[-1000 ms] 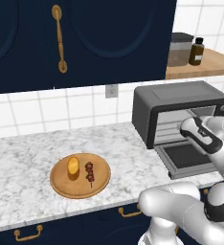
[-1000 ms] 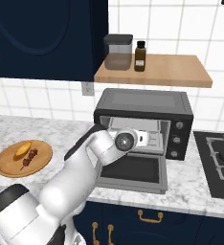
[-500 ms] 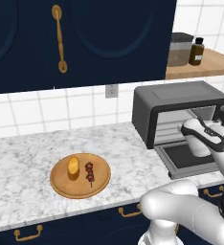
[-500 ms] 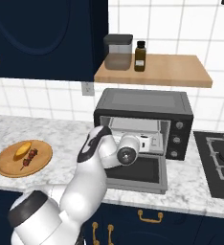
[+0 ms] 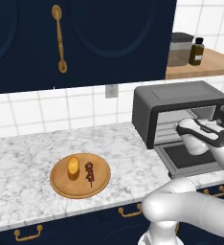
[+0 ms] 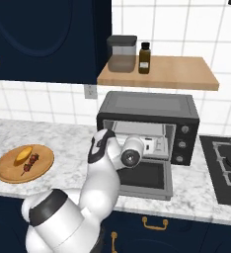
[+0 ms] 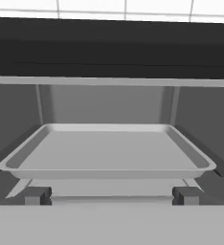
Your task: Pick up the kebab skewer and baguette bread, and place them inside the toaster oven. Close the toaster oven door and start by setting the timer.
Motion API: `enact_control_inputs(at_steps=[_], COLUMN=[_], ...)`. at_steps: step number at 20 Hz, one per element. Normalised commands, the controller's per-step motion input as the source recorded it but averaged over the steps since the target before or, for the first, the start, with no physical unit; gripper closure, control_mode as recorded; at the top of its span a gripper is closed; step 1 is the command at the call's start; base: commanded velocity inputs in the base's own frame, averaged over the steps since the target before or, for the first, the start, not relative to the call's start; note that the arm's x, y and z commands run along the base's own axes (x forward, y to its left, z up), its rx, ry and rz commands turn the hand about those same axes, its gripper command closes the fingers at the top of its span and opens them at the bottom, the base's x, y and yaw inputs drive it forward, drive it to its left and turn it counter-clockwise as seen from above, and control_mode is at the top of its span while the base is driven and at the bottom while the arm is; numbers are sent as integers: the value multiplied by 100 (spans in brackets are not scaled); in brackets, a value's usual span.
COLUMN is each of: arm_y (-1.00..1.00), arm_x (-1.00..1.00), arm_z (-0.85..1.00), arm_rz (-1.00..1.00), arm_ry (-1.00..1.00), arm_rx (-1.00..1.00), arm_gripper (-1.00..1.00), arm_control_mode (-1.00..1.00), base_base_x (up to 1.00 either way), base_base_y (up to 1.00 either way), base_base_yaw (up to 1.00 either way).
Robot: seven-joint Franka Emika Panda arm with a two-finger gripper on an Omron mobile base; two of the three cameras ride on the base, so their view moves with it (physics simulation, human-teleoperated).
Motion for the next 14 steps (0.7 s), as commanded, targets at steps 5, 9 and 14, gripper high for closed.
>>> enact_control_inputs(at_steps=[5,9,14], arm_y=[0,0,0], arm_x=[14,14,26], arm_z=[-16,-16,0], arm_rz=[0,0,0], arm_ry=[-2,-3,0], arm_rx=[0,0,3], arm_gripper=[-100,-100,-100], arm_control_mode=[-100,-100,-100], base_base_x=[0,0,0], base_base_y=[0,0,0], base_base_yaw=[0,0,0])
